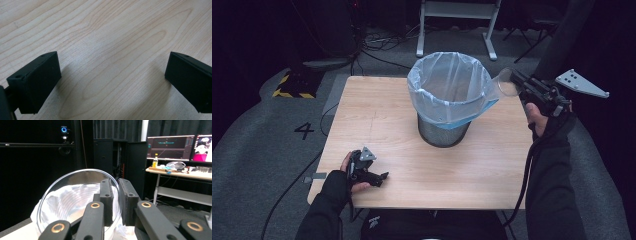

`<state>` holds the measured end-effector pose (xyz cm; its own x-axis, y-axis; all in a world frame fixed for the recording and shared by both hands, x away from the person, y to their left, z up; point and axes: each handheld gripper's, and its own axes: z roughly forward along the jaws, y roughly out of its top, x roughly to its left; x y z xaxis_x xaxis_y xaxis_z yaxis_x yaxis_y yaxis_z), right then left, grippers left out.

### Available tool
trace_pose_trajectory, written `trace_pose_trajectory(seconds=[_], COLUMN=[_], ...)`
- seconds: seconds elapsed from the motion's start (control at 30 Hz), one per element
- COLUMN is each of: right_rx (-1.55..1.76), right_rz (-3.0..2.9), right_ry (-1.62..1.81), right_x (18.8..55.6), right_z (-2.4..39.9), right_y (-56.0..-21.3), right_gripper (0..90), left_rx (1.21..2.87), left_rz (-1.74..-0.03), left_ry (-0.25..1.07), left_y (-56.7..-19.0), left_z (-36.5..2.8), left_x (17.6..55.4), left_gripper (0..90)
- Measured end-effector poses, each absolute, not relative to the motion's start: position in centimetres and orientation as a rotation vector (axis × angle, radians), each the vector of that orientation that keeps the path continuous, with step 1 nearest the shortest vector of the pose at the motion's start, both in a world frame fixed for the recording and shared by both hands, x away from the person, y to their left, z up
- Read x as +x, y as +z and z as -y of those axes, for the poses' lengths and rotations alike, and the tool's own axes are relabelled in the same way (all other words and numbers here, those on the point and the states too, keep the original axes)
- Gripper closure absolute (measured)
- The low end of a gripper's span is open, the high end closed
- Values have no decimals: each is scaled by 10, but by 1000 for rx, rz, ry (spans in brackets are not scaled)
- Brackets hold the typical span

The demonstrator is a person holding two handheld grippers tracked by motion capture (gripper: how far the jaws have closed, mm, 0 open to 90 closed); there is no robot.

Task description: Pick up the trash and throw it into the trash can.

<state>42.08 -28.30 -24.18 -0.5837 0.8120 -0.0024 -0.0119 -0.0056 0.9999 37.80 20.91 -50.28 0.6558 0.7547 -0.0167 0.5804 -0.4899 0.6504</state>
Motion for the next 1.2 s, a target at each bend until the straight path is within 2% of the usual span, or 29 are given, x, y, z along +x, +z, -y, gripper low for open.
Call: trace_pose_trajectory(seconds=[0.37, 0.7, 1.2], right_rx=[816, 850, 891], right_rz=[-1628, -1660, -1713], right_ry=[1723, 1746, 1706], right_x=[431, 451, 474], right_z=[255, 226, 213], right_y=[-243, -258, -283], right_gripper=[822, 821, 813], left_rx=[2244, 2240, 2237], left_rz=[-1025, -1025, -1034], left_ry=[377, 368, 355], left_y=[-502, -503, -503], left_z=[-210, -210, -209], left_x=[378, 377, 376], left_gripper=[6, 6, 6])
